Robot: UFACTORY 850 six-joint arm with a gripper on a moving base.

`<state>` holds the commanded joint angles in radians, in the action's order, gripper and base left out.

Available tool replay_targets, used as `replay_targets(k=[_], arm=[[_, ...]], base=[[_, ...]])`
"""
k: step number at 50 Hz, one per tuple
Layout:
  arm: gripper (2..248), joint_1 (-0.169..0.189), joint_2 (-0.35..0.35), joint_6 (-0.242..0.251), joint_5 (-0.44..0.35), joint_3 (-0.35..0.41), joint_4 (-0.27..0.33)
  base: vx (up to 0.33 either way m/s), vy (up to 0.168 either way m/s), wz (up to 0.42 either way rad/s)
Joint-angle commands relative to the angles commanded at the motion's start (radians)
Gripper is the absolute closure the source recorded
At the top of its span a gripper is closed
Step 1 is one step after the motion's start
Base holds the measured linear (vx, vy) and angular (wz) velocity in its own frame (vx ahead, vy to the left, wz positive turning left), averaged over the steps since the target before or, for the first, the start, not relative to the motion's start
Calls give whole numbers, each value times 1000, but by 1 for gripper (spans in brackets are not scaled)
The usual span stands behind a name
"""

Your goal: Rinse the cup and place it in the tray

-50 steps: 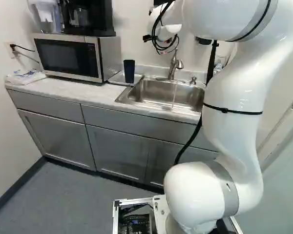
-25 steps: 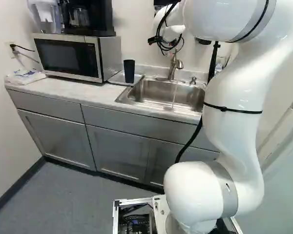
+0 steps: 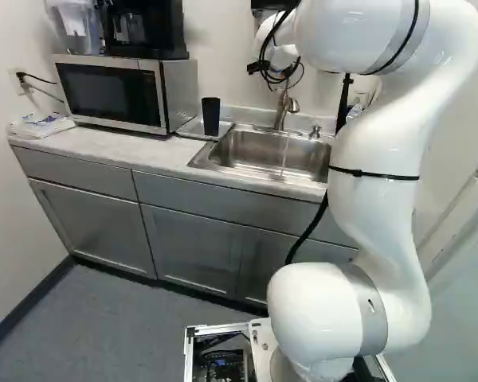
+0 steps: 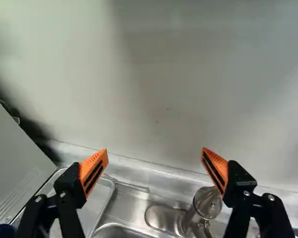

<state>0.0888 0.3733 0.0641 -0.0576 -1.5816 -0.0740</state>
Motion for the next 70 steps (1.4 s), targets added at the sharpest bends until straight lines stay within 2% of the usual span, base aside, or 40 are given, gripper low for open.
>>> replay_targets(k=[14, 34, 70], arm=[[3, 25, 5, 0, 17, -6, -10], [3, 25, 2, 0, 19, -2, -14], [3, 28, -53, 0, 69, 63, -14]], base=[[0, 0, 0], [0, 0, 0], [0, 0, 0]])
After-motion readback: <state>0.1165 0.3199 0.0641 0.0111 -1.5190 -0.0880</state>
